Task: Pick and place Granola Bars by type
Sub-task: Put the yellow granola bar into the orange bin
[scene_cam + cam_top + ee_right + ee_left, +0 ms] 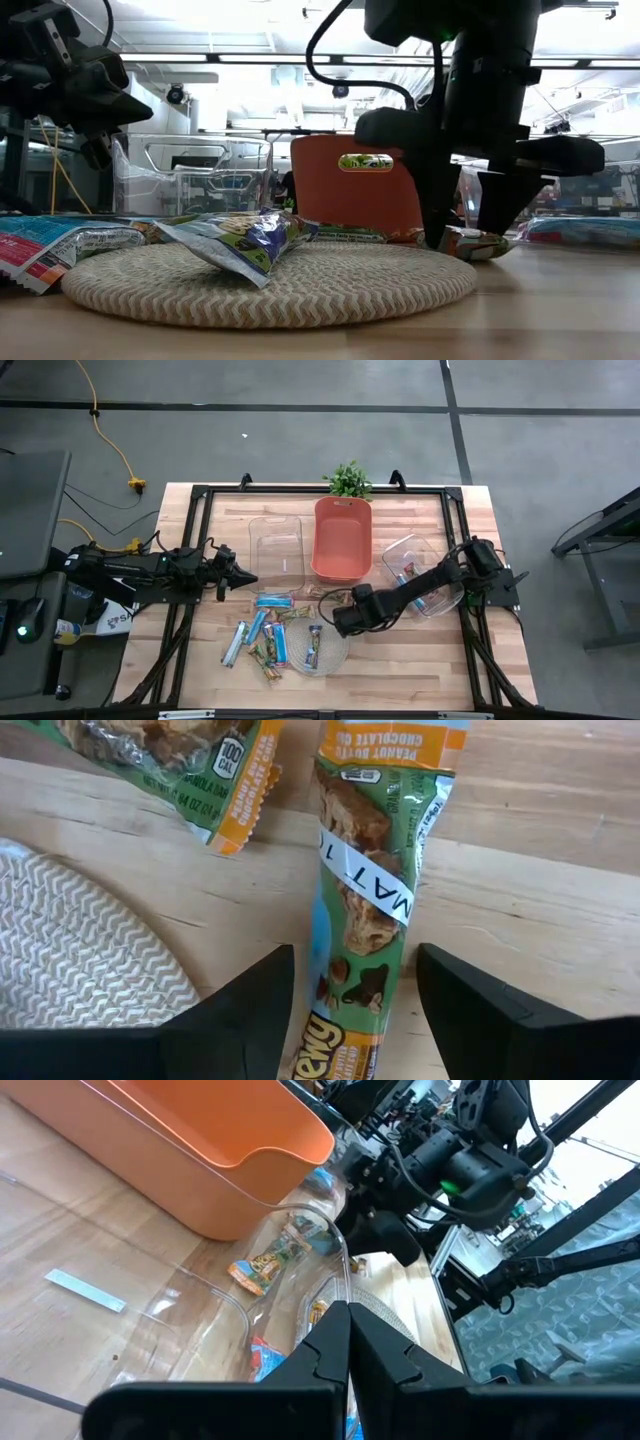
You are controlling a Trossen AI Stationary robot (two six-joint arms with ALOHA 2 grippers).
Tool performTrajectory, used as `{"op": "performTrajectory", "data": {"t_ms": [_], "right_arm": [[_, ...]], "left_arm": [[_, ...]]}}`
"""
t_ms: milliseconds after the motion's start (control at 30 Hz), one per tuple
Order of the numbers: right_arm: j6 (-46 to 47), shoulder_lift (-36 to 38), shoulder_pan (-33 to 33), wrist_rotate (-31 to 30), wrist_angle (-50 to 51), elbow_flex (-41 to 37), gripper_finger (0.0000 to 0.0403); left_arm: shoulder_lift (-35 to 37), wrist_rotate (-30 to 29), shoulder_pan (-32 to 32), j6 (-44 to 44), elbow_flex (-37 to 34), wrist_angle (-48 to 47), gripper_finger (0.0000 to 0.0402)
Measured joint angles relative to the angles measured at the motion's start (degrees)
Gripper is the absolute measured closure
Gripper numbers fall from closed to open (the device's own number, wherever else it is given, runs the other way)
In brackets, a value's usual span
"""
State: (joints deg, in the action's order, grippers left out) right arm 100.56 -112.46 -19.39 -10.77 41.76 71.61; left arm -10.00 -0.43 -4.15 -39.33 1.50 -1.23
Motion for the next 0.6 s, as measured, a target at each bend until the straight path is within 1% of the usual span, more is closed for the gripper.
{"op": "performTrajectory", "data": {"t_ms": [133,400,600], "right_arm": [[-0.05,-0.02,0.21,0.88,0.14,0.0,0.0219],[-0.49,0.02,0.19,2.21,0.22,-0.11,0.0284],[-1.6,1.82,-0.12,2.28,-2.43,-0.11,0.032]], "left_arm": [[0.0,-0.04,0.01,0.0,0.0,-0.02,0.0401],[0.0,-0.11,0.01,0.0,0.0,-0.04,0.0401],[0.0,-0.13,0.0,0.0,0.0,-0.07,0.0401]]}}
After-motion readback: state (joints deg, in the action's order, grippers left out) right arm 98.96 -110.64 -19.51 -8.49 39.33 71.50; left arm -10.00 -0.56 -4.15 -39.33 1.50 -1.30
